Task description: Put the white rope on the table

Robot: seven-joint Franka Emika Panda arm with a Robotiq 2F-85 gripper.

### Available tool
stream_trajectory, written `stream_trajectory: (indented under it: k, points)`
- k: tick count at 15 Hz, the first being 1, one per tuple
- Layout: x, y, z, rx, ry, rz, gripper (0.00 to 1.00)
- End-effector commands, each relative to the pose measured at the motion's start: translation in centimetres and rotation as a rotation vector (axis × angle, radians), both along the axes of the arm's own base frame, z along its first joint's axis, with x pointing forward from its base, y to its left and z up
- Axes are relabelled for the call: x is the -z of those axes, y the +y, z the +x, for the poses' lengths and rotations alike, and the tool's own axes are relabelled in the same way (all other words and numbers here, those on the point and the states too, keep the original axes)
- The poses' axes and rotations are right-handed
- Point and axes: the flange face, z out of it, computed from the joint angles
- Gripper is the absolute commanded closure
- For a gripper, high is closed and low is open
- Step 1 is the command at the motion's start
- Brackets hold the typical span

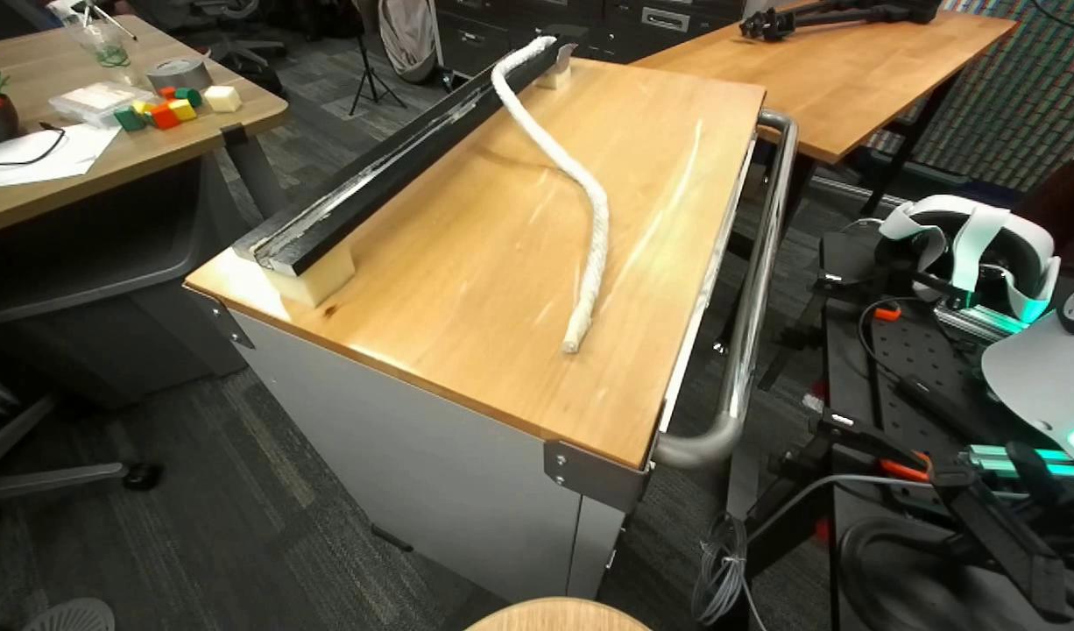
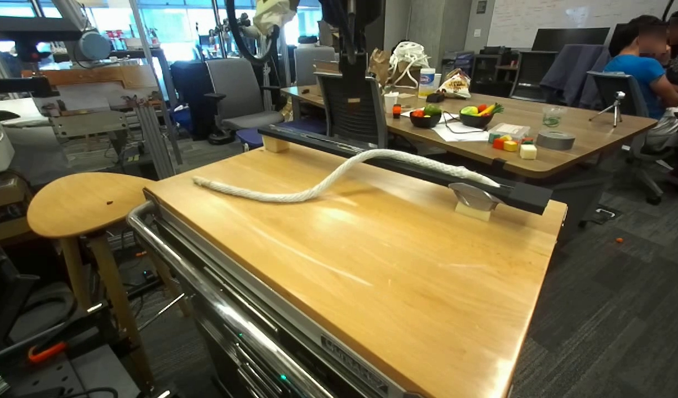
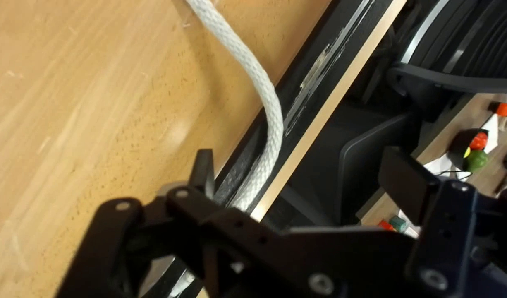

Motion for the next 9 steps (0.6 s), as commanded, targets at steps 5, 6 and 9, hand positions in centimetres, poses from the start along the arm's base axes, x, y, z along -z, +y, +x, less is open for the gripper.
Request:
stream_trajectory:
  k: [5,6,9]
  points:
    - [0.5,1.2,1.9,0.045,-0.004,0.004,0.00]
    - [0.5,0.9,2.9,0.082,-0.009,0.006,0.00]
    - [1.6,-2.0,6.3,0.162,0.053,-0.078,0.00]
